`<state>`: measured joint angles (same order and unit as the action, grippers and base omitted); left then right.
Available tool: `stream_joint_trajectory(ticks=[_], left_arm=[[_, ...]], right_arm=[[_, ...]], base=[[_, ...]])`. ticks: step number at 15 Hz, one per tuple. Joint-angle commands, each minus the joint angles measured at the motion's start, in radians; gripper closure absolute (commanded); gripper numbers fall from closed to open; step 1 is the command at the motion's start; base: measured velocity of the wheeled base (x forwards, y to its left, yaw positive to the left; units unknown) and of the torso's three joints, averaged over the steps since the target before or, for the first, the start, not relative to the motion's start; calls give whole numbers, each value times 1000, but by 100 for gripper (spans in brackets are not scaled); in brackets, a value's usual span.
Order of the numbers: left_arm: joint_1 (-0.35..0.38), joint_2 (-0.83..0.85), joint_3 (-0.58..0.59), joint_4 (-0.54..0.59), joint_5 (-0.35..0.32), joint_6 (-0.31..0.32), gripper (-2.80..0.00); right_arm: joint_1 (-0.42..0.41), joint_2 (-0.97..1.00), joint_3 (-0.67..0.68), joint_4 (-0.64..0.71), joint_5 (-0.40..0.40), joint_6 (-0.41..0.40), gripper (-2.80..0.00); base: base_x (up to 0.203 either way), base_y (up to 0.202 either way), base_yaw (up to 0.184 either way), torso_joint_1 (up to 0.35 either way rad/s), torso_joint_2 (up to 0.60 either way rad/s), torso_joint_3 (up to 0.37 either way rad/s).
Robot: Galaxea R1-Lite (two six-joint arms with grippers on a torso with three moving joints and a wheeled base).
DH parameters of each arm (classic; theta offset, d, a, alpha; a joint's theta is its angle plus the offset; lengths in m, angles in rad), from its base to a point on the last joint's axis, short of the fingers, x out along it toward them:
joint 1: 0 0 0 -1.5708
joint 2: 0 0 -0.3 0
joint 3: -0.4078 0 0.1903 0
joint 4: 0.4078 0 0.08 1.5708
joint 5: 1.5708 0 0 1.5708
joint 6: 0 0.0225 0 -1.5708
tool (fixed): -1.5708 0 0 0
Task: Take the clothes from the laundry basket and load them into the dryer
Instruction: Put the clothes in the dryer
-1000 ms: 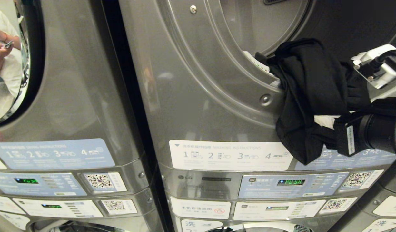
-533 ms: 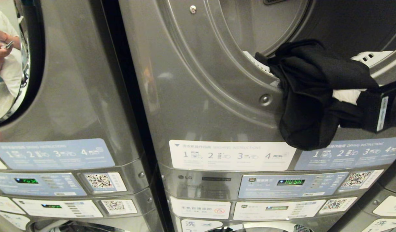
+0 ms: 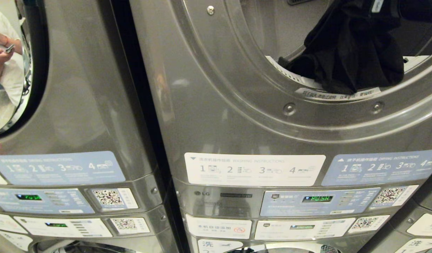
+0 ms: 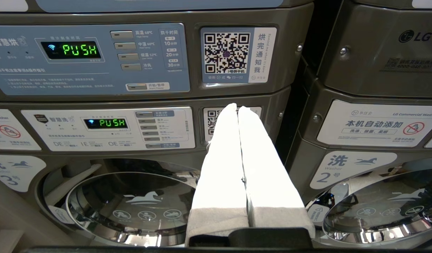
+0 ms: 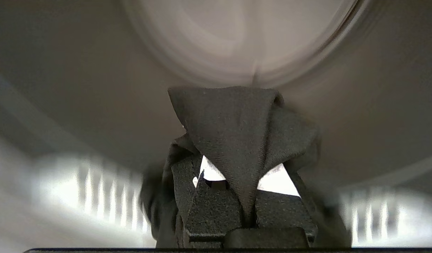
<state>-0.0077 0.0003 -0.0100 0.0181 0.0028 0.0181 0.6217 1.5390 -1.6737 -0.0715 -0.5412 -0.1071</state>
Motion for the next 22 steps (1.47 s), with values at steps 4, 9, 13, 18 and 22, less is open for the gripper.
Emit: stream_joint_trajectory(ticks=[4,9,13,18,22], left_arm=[[0,0,-1,0,0,0,0],[0,0,0,0,0,0,0],[0,0,1,0,0,0,0],[0,0,1,0,0,0,0],[0,0,0,0,0,0,0]], right_arm=[[-122,329,-296,-125,-36,-87,0],[-208,449,-304,-261,-18,-112,0],[-221,495,-304,-257,-6,-112,-9],[-217,450,-304,-190,11,-110,-280],[-205,338,-304,34,13,-106,-280]], base=[[0,0,0,0,0,0],[0,0,0,0,0,0],[0,0,0,0,0,0],[0,0,0,0,0,0],[0,0,0,0,0,0]])
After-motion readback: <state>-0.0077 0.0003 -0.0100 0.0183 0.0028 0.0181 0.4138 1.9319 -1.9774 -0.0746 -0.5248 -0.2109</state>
